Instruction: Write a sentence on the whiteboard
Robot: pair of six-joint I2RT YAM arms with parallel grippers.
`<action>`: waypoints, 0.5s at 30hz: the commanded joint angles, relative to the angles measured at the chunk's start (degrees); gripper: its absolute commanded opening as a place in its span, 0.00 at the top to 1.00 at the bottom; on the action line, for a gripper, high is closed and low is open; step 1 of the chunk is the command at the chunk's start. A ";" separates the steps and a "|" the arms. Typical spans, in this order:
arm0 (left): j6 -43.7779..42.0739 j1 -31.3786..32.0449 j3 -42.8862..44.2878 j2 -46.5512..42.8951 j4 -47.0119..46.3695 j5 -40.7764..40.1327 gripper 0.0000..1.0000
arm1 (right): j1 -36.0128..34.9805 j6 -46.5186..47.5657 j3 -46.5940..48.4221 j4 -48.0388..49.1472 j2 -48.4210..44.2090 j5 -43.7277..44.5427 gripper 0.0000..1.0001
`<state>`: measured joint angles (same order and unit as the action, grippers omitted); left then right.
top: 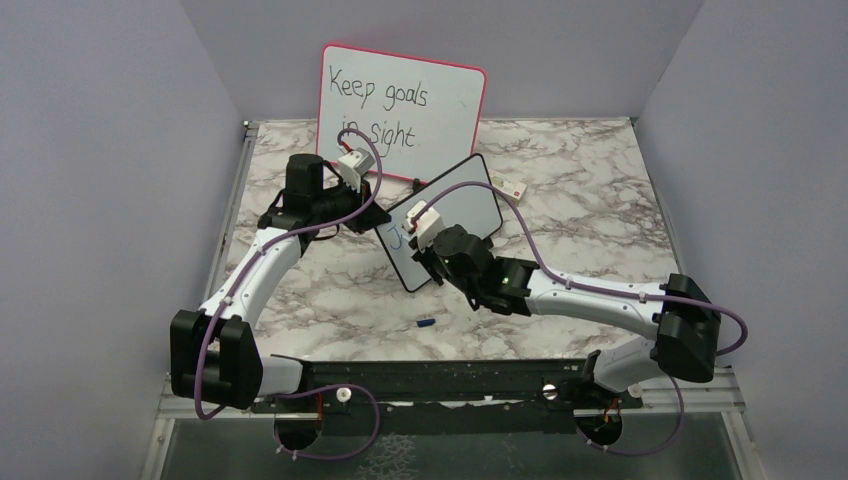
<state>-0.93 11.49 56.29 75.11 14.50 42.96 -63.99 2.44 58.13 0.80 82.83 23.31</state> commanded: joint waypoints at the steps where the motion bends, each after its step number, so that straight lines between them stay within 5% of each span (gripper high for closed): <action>1: -3.19 0.40 -1.19 1.15 3.15 -5.57 1.00 | 0.53 -0.50 0.80 0.46 0.77 -0.20 1.00; 15: -3.16 0.36 -1.21 1.20 3.12 -5.61 1.00 | 0.45 -0.63 1.02 -3.25 0.93 -1.25 1.00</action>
<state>-1.13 11.49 56.29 75.11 14.52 42.96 -63.75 2.39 58.15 -0.19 82.85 23.09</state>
